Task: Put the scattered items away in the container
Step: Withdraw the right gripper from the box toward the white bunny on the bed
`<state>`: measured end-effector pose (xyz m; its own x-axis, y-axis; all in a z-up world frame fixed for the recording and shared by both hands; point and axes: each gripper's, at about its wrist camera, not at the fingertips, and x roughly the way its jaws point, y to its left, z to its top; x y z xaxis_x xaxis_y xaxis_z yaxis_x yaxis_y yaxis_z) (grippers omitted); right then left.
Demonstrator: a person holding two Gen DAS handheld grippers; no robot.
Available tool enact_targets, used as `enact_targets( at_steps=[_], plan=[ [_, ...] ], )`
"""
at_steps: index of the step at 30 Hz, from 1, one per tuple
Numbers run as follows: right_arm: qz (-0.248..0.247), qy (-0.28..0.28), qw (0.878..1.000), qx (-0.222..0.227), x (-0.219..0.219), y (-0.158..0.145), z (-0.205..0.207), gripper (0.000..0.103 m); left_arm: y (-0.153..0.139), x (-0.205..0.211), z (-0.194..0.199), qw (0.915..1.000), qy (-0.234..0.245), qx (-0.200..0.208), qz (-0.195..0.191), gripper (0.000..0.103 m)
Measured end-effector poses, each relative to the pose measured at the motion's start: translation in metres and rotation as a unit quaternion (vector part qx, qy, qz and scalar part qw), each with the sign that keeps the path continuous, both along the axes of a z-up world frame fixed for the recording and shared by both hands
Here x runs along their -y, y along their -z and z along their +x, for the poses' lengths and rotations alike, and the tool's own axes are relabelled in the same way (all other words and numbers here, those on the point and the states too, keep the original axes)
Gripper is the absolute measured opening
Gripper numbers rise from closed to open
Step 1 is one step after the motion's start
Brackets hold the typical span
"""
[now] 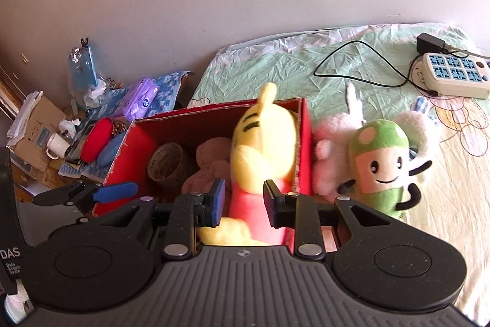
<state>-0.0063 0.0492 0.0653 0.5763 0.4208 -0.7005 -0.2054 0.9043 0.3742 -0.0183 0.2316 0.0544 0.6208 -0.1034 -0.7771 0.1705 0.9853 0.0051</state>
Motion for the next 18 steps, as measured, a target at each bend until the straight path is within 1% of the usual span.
enact_targets(
  at_steps=[4, 10, 12, 14, 18],
  plan=[
    [0.007, 0.001, 1.0, -0.003, 0.019, 0.004, -0.002, 0.031, -0.008, 0.022, -0.006, 0.9994, -0.006, 0.021, 0.026, 0.091],
    [0.019, 0.002, 1.0, -0.018, 0.05, 0.019, -0.003, 0.031, -0.011, 0.051, -0.013, 0.9991, -0.003, 0.029, 0.032, 0.091],
    [0.02, 0.003, 1.0, -0.023, 0.061, 0.025, -0.004, 0.031, -0.013, 0.059, -0.019, 0.9988, 0.007, 0.04, 0.026, 0.091],
    [0.02, 0.007, 0.999, -0.028, 0.073, 0.031, -0.005, 0.031, -0.018, 0.068, -0.028, 0.9981, 0.025, 0.056, 0.011, 0.091],
    [0.024, 0.019, 0.998, -0.047, 0.101, 0.046, -0.005, 0.031, -0.03, 0.097, -0.045, 0.9932, 0.072, 0.091, -0.008, 0.091]
  ],
)
